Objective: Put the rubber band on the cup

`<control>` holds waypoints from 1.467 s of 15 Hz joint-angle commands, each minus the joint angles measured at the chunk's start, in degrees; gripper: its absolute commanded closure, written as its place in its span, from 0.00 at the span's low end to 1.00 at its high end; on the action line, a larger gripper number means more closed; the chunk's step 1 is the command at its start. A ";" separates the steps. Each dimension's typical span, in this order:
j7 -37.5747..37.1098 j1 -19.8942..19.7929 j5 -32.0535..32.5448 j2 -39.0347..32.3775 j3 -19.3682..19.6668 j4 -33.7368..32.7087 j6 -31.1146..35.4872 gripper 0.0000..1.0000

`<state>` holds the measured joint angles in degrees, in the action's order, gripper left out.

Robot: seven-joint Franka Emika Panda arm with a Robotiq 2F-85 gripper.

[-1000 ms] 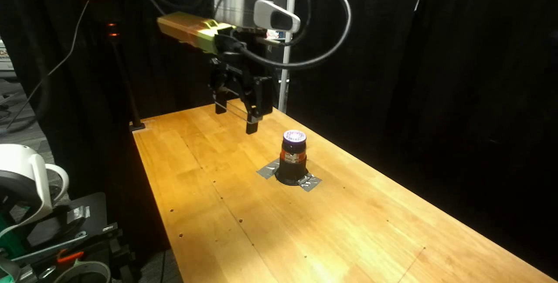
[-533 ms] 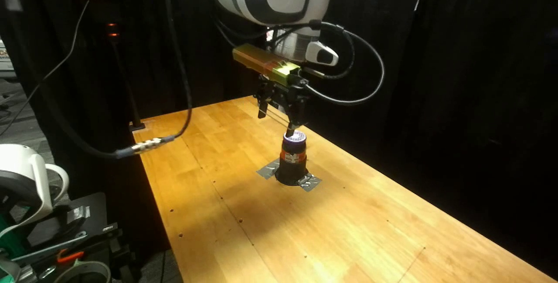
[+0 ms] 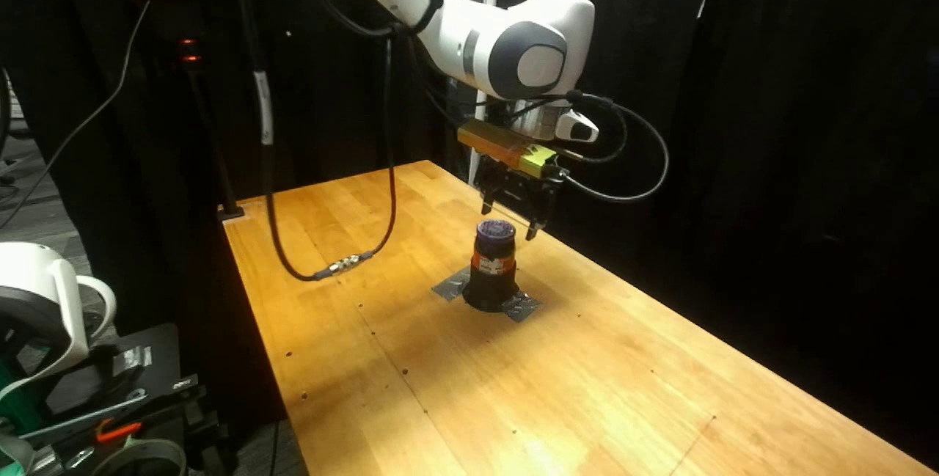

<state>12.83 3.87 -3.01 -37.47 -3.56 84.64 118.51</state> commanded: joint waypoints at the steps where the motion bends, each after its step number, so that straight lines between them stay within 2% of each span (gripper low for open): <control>1: -1.47 0.79 2.55 -9.08 -0.19 -14.16 -3.57 0.00; 3: -1.97 1.00 2.87 -11.97 -0.26 -18.62 -5.68 0.00; 7: -2.74 1.38 2.73 -16.57 -0.43 -26.11 -14.53 0.00; 13: -4.63 2.61 3.02 -20.45 -0.08 -34.18 -23.44 0.00; 18: -6.46 3.44 3.37 -22.04 0.08 -36.43 -30.71 0.00; 22: -6.19 3.71 3.86 -21.25 0.53 -33.28 -30.07 0.00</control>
<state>7.36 6.95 0.20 -58.36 -3.44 51.47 89.47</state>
